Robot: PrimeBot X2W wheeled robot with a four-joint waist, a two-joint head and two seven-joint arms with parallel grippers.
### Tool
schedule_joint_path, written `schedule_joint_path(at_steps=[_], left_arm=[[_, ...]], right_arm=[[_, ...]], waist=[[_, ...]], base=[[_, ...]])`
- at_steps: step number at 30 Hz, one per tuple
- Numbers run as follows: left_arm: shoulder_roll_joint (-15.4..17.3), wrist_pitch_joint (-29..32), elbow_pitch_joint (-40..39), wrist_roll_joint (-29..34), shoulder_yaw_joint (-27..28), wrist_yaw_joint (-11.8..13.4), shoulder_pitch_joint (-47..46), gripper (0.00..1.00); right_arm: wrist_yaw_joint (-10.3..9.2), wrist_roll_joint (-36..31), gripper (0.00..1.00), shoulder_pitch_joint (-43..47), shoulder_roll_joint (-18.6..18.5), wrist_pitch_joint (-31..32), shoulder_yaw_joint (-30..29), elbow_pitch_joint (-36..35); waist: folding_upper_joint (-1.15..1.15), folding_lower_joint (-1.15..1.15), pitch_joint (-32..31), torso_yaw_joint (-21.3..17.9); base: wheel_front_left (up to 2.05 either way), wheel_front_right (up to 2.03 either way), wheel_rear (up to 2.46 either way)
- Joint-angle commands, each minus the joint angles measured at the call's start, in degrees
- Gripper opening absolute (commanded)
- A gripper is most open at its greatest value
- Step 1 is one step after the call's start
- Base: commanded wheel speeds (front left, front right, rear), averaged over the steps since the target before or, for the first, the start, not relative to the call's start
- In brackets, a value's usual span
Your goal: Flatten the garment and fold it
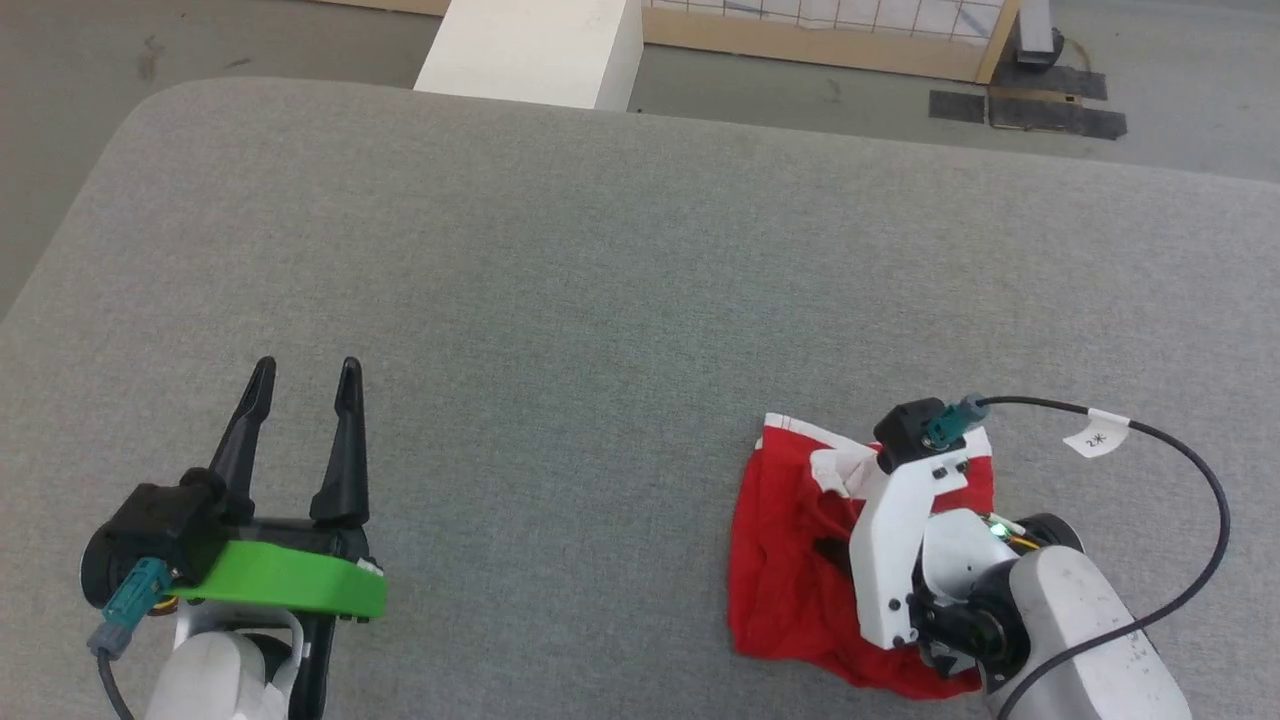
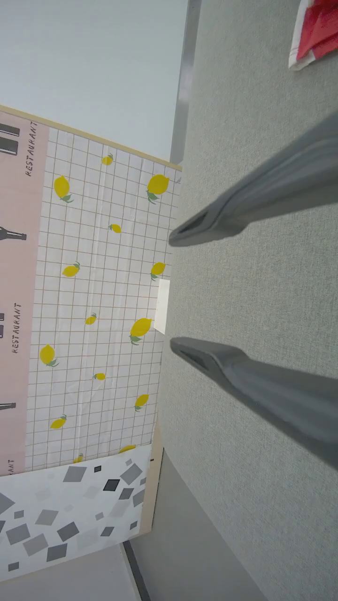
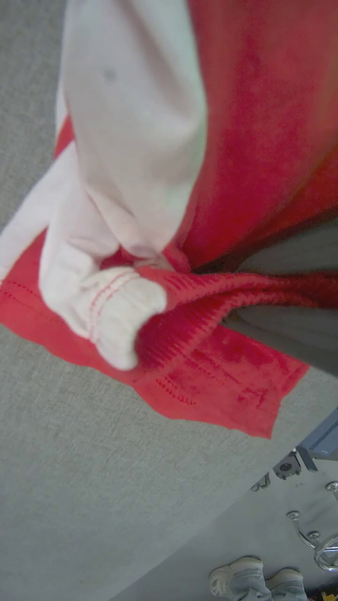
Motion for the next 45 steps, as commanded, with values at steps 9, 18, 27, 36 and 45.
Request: schedule_joint_path(at_steps=[9, 18, 27, 36, 45], left_arm=[[0.07, -0.22, 0.23, -0.55, 0.63, -0.39, 0.34, 1.0], [0.07, -0.22, -0.16, 0.04, 0.95, -0.39, 1.0, 1.0], [0.25, -0.22, -0.89, 0.37, 1.17, -0.39, 1.29, 1.0], [0.48, -0.22, -1.22, 0.05, 0.23, -0.39, 0.61, 1.0], [0.98, -0.22, -1.0, -0.3, -0.28, -0.4, -0.26, 1.0]], right_arm=[[-0.09, -1.17, 1.0, -2.53, 0.08, -1.62, 7.62, -2.26], [-0.09, -4.79, 1.0, -1.91, 0.08, 1.28, 9.7, -14.27], [-0.09, -10.19, 1.0, 5.35, 0.08, 2.51, -3.39, -23.7], [-0.09, -11.91, 1.0, 10.87, 0.08, 0.91, -8.87, -19.42], [-0.09, -11.98, 1.0, 8.9, 0.08, -3.98, -5.39, -8.72]], waist=[[0.57, 0.0, -1.2, -0.91], [0.57, 0.0, -2.93, -3.65], [0.57, 0.0, -3.04, -5.79], [0.57, 0.0, -1.47, -5.35], [0.57, 0.0, -0.33, -4.11]], base=[[0.0, 0.0, 0.0], [0.0, 0.0, 0.0], [0.0, 0.0, 0.0], [0.0, 0.0, 0.0], [0.0, 0.0, 0.0]])
